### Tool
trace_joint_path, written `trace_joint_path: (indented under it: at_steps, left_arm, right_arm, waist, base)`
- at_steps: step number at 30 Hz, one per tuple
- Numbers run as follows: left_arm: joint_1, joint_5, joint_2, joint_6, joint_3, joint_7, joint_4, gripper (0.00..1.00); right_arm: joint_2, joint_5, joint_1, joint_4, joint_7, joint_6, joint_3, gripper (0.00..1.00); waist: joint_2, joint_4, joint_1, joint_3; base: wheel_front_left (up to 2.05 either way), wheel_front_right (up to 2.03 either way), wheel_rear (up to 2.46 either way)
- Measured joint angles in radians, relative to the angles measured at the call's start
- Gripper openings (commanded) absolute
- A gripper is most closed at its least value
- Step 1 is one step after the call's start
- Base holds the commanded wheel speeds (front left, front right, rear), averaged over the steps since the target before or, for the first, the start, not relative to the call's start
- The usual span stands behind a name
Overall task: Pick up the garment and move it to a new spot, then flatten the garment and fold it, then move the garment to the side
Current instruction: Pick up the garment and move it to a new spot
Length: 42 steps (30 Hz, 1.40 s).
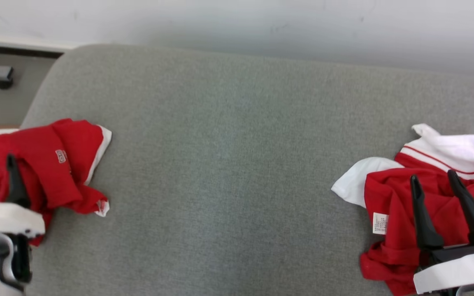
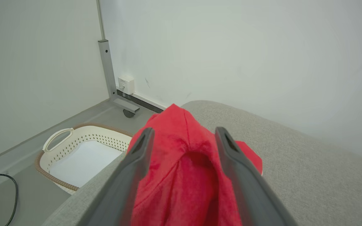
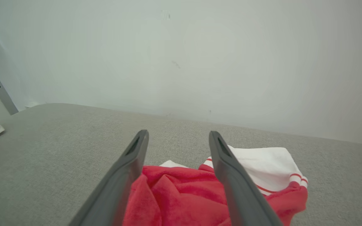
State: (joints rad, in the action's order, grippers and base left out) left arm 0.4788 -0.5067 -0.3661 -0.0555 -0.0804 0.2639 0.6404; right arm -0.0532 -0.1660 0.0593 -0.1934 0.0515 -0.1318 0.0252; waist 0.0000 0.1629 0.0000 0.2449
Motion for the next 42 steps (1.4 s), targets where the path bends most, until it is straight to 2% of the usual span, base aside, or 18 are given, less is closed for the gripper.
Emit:
trace_joint_path:
  at_steps: [9, 13, 18, 27, 33, 42]
  left_arm:
    - [-0.256, 0.150, 0.036, -0.078, -0.059, 0.000, -0.368, 1.00]
    - [-0.340, 0.203, 0.055, -0.094, -0.001, -0.019, -0.532, 1.00]
    - [-0.416, 0.247, 0.099, -0.094, 0.110, -0.105, -0.673, 1.00]
    - [-0.506, 0.294, 0.153, -0.077, 0.258, -0.161, -0.706, 1.00]
    - [-0.520, 0.296, 0.153, -0.090, 0.258, -0.146, -0.681, 1.00]
    - [-0.511, 0.296, 0.146, -0.095, 0.254, -0.138, -0.666, 1.00]
  right_arm:
    - [0.002, -0.021, -0.060, 0.021, -0.005, 0.000, -0.001, 1.00]
    - [0.002, -0.029, -0.083, 0.029, -0.007, 0.000, -0.002, 1.00]
    - [0.002, -0.030, -0.097, 0.034, -0.004, 0.000, -0.013, 1.00]
    - [0.002, -0.044, -0.145, 0.038, 0.002, 0.000, -0.016, 1.00]
    - [0.002, -0.044, -0.167, 0.028, 0.014, 0.000, -0.021, 1.00]
    - [0.002, -0.047, -0.168, 0.022, 0.018, 0.000, -0.020, 1.00]
  waist:
    - [0.0000, -0.006, 0.0000, -0.124]
    - [0.0000, -0.018, 0.0000, -0.167]
    - [0.0000, -0.055, -0.0001, -0.200]
    - [0.0000, -0.135, -0.0001, -0.239]
    - [0.0000, -0.169, -0.0001, -0.259]
    - [0.0000, -0.173, -0.0001, -0.252]
  base:
    - [0.00, 0.00, 0.00]
    - [0.00, 0.00, 0.00]
    - [0.00, 0.00, 0.00]
    - [0.00, 0.00, 0.00]
    - [0.00, 0.00, 0.00]
    - [0.00, 0.00, 0.00]
